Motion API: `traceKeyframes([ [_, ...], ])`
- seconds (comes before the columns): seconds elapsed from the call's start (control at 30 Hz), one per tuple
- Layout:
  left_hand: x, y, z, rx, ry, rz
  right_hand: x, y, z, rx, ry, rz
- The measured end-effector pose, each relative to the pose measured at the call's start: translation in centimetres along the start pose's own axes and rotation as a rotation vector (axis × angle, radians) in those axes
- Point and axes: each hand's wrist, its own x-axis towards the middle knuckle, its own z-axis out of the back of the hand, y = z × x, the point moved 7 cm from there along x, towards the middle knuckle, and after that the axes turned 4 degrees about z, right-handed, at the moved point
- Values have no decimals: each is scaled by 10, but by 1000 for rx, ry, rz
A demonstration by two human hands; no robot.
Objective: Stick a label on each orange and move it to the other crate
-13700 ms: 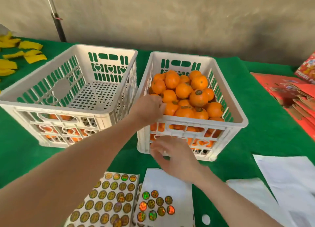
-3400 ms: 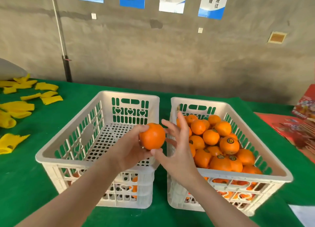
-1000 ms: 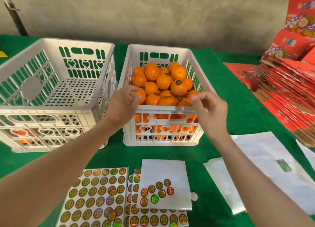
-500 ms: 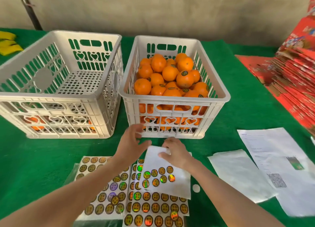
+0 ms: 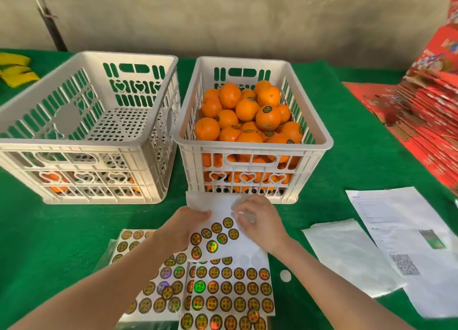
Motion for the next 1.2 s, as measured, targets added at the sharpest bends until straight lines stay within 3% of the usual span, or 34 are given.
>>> traceKeyframes([
  [0.37,-1,4,-1,-47,85,4,-9,8,-16,53,38,-45],
  [0.57,3,3,5,83,34,28,-3,10,-4,132,2,-84],
  [0.7,3,3,2,299,3,-4,11,15,3,143,89,-108],
  [0.8,-8,-17,7,816,-264,-174,28,35,12,149,98,-39],
  [0.87,-34,-50,15,1045,-473,-423,44,59,23,180,33,39],
  [0.97,-97,-116,27,931,-461,-966,75,104,42,287,-132,162],
  [1.03,-135,-163,51,821,-499,-1179,105,136,41,319,-195,234],
  [1.1,-151,-208,87,733,-613,-1162,139,167,28,321,-207,311],
  [1.2,-146,-258,150,784,-727,-960,193,203,-21,249,-81,348],
])
